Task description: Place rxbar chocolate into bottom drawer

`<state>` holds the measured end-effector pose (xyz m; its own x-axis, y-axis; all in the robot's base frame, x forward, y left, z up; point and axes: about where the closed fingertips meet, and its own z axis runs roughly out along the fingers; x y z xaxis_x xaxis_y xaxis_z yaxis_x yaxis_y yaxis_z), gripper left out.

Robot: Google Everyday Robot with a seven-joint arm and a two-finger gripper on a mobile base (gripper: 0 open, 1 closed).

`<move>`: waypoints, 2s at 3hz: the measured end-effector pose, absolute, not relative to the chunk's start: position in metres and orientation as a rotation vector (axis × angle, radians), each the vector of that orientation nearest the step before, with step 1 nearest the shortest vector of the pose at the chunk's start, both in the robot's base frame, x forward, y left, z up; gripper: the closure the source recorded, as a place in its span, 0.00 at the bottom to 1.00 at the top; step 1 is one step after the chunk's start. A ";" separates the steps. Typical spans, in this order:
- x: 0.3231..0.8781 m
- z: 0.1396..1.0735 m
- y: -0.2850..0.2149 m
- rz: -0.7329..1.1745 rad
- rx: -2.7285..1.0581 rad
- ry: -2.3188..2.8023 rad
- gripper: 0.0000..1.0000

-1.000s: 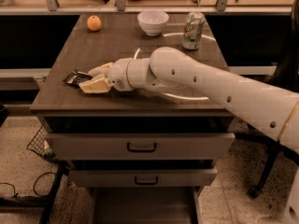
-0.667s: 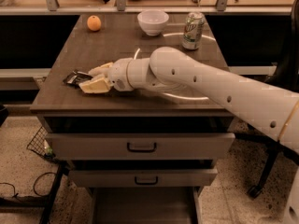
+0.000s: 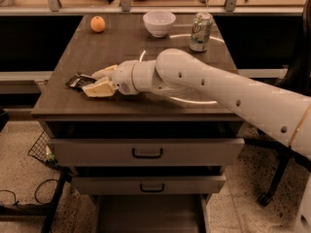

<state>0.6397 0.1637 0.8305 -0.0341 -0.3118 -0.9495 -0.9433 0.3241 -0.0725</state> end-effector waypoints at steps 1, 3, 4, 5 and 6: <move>0.640 0.830 0.164 0.771 -1.179 1.562 1.00; 0.640 0.831 0.164 0.770 -1.179 1.562 1.00; 0.640 0.831 0.164 0.771 -1.179 1.562 1.00; 0.640 0.831 0.164 0.770 -1.179 1.562 1.00; 0.640 0.831 0.164 0.770 -1.179 1.562 1.00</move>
Offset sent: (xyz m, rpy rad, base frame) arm -0.1447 0.0472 0.2467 -0.2699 -0.7304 -0.0965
